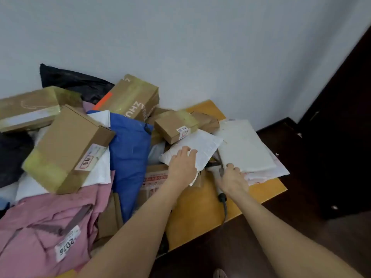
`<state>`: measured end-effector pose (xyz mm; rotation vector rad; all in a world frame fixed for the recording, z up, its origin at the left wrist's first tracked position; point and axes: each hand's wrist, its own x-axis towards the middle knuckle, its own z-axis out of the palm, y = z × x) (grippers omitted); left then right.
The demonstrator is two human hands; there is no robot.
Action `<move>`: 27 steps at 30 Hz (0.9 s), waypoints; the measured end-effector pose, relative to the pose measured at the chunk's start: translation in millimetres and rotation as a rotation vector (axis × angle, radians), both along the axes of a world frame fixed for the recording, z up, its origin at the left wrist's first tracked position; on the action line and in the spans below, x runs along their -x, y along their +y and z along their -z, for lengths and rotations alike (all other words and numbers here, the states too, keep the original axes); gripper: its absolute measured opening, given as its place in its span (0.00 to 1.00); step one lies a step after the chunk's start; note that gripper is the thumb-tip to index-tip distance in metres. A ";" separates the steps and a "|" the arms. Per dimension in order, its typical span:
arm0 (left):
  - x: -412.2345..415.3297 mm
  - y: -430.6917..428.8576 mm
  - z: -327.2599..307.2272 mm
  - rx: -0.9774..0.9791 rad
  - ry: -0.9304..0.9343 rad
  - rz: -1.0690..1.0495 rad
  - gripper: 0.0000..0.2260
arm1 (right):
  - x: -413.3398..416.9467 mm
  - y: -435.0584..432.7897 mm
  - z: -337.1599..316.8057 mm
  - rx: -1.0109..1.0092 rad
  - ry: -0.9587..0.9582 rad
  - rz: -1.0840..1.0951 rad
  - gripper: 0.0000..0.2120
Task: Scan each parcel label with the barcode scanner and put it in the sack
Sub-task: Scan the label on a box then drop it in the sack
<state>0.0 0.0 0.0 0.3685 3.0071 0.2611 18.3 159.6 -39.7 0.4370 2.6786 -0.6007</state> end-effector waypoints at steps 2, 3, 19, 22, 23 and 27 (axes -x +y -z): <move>5.2 2.1 6.7 -0.049 0.029 -0.052 0.23 | 3.9 1.7 11.0 0.052 -0.068 0.030 0.24; 5.6 2.1 11.5 -0.047 0.034 -0.067 0.23 | 4.6 1.4 17.2 0.076 -0.097 0.032 0.24; 3.9 4.3 36.5 0.016 0.042 -0.116 0.22 | 15.6 -6.8 54.1 0.154 -0.204 0.110 0.23; 1.5 3.9 31.5 0.051 0.024 -0.121 0.23 | 12.0 -7.2 41.7 0.242 -0.236 0.142 0.15; 0.3 3.5 29.0 0.058 0.015 -0.117 0.23 | 10.0 -6.7 38.0 0.277 -0.240 0.154 0.14; -6.4 0.6 15.7 0.081 -0.005 -0.088 0.23 | -2.3 -5.8 21.3 0.392 -0.219 0.205 0.14</move>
